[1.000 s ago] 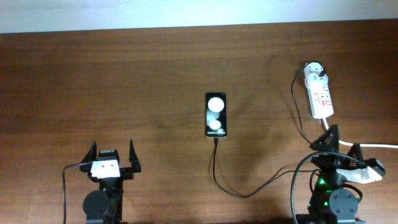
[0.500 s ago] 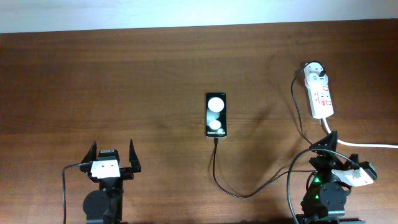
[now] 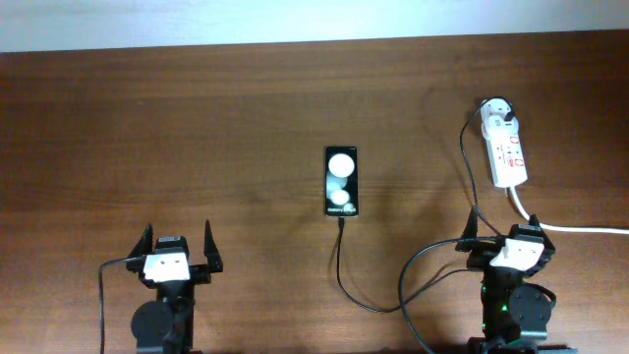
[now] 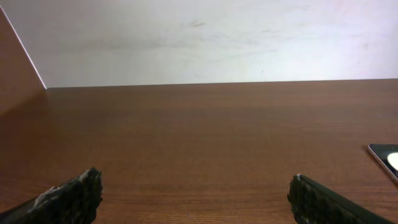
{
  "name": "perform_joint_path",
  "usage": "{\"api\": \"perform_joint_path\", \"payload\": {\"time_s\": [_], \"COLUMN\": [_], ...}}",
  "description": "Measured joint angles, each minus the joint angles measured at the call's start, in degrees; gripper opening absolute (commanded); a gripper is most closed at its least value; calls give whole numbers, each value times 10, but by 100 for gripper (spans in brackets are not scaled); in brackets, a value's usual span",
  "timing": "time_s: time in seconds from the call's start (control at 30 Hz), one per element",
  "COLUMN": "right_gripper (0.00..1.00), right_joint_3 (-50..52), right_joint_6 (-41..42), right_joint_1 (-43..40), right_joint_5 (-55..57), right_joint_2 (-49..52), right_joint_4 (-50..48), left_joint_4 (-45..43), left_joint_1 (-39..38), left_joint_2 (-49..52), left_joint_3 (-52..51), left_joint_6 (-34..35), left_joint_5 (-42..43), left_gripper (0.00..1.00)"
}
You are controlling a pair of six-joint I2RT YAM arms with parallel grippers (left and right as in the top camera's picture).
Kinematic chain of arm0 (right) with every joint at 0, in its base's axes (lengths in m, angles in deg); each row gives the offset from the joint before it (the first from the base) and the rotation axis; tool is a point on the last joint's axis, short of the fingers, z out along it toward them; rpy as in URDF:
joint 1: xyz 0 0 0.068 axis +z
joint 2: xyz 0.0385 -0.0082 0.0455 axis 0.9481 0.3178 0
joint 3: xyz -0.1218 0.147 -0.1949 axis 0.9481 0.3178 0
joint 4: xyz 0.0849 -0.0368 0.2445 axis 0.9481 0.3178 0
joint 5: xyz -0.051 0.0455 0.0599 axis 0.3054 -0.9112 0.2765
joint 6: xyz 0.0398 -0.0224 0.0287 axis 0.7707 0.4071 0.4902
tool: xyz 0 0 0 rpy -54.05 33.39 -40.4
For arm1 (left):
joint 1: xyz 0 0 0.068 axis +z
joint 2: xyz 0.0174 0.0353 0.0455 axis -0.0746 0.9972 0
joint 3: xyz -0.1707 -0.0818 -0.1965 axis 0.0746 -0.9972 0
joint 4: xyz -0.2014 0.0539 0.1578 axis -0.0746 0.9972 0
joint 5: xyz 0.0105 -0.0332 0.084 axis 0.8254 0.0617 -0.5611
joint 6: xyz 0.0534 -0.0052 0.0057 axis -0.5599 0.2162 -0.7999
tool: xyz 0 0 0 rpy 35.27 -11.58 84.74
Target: Plug charger to phone and switch on socket
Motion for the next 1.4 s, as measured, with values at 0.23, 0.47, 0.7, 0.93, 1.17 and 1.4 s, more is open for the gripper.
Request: {"api": "perform_joint_path", "payload": {"time_s": [0.23, 0.47, 0.7, 0.93, 1.17, 1.4], "right_gripper": [99, 99, 99, 99, 99, 99], "right_joint_3": [0, 0, 0, 0, 0, 0], "right_joint_6": [0, 31, 32, 32, 33, 33], "right_joint_1": [0, 0, 0, 0, 0, 0], "right_joint_5": [0, 0, -1, -1, -1, -2], "right_joint_2": [0, 0, 0, 0, 0, 0], "right_joint_4": [0, 0, 0, 0, 0, 0], "left_joint_4": [0, 0, 0, 0, 0, 0], "left_joint_1": [0, 0, 0, 0, 0, 0], "left_joint_2": [0, 0, 0, 0, 0, 0], "left_joint_3": [0, 0, 0, 0, 0, 0], "left_joint_6": [0, 0, 0, 0, 0, 0], "left_joint_5": [0, 0, 0, 0, 0, 0], "left_gripper": [99, 99, 99, 99, 99, 99]}}
